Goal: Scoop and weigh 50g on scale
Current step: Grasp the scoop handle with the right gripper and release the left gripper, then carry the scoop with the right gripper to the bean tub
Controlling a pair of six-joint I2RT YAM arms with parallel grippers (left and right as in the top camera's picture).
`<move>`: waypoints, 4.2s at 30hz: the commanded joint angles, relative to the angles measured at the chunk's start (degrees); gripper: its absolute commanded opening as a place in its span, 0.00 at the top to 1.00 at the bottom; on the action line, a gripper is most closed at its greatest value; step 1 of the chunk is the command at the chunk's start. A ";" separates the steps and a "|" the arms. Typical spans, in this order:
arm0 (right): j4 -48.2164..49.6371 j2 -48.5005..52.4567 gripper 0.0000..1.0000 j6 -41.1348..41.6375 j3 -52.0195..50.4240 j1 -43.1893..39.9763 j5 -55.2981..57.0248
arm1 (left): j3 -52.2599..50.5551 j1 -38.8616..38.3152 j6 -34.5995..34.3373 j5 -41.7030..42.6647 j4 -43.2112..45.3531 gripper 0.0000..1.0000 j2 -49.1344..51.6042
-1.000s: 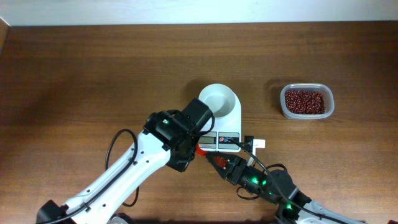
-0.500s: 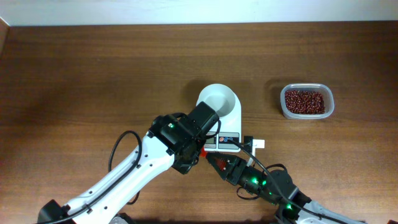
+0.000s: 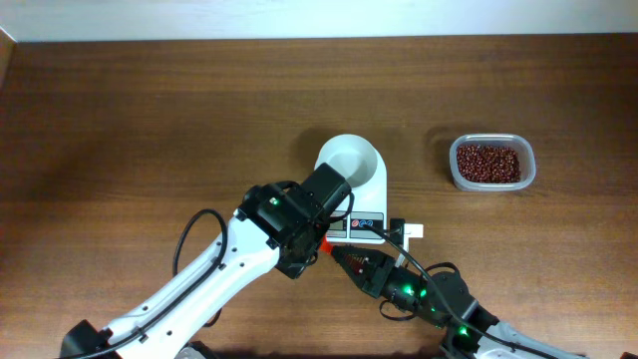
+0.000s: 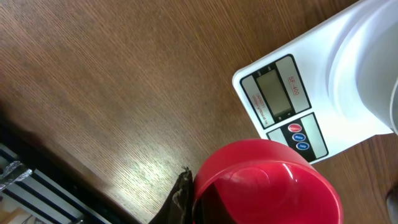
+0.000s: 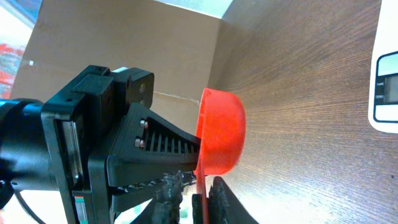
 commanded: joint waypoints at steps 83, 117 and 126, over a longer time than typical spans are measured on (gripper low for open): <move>-113.87 -42.12 0.96 -56.28 53.46 -34.97 13.03 | 0.66 17.35 0.72 -7.56 -10.91 0.01 -15.41; -115.01 -22.64 0.96 -63.80 60.00 -34.97 29.11 | 0.66 17.35 0.72 -7.56 -10.91 0.01 -15.41; -121.76 -13.66 0.96 -62.97 66.88 -40.98 34.40 | 0.66 17.38 0.72 -7.56 -10.93 0.01 -15.41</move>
